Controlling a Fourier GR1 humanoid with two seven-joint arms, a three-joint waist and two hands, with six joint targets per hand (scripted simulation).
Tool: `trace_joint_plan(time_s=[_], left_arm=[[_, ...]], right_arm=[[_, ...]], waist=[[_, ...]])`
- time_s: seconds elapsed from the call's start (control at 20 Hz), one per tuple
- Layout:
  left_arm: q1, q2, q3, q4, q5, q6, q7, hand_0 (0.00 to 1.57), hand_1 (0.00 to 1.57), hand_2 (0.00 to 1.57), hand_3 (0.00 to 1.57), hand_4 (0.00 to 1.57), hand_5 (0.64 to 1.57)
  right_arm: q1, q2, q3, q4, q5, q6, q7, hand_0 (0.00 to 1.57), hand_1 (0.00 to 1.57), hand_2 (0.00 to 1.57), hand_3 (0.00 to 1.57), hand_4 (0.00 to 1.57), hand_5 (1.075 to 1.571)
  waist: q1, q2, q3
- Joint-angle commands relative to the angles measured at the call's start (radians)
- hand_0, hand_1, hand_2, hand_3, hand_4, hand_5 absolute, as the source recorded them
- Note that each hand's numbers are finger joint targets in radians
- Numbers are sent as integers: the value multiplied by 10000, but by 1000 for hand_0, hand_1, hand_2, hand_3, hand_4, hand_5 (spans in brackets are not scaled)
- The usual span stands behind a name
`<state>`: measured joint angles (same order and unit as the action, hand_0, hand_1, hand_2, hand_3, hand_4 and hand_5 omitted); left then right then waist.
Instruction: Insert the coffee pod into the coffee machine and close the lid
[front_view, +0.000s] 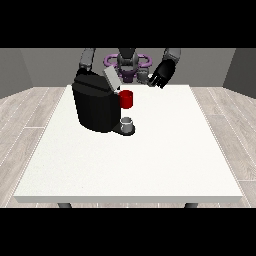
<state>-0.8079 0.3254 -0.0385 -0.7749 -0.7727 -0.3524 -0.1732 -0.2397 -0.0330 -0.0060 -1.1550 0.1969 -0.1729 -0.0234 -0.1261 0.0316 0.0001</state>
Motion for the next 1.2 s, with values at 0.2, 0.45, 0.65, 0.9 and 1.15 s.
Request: trace_joint_plan(time_s=[0.2,0.45,0.65,0.9,1.15], left_arm=[[-2118,-103,952,-156,707,-1082,1159,985,985,1204,1371,511,1571],[-2665,289,1479,302,670,-515,1443,1195,1195,1240,1260,489,1571],[-3054,1148,1551,432,655,-1065,811,1174,1174,1254,1266,479,1571],[-4110,1349,1829,711,653,-1028,1261,1222,1222,1288,1238,475,1571],[-4229,1397,1809,799,629,-1178,1216,1258,1258,1299,1245,494,1571]], right_arm=[[-518,121,-6,50,-102,4,-567,0,0,0,0,0,1571],[-686,1,230,-948,-117,266,-69,0,0,0,0,0,1571],[-600,-48,156,-1236,-167,233,-212,0,0,0,0,0,1571],[-1929,-124,-110,-1424,-163,12,594,0,0,0,0,269,1571],[-1645,-354,-466,-1351,-506,234,-45,0,0,0,0,0,1571]], waist=[[-368,405,5],[-1383,861,0],[-1548,1226,-1],[-1746,2045,-1],[-1769,2266,4]])
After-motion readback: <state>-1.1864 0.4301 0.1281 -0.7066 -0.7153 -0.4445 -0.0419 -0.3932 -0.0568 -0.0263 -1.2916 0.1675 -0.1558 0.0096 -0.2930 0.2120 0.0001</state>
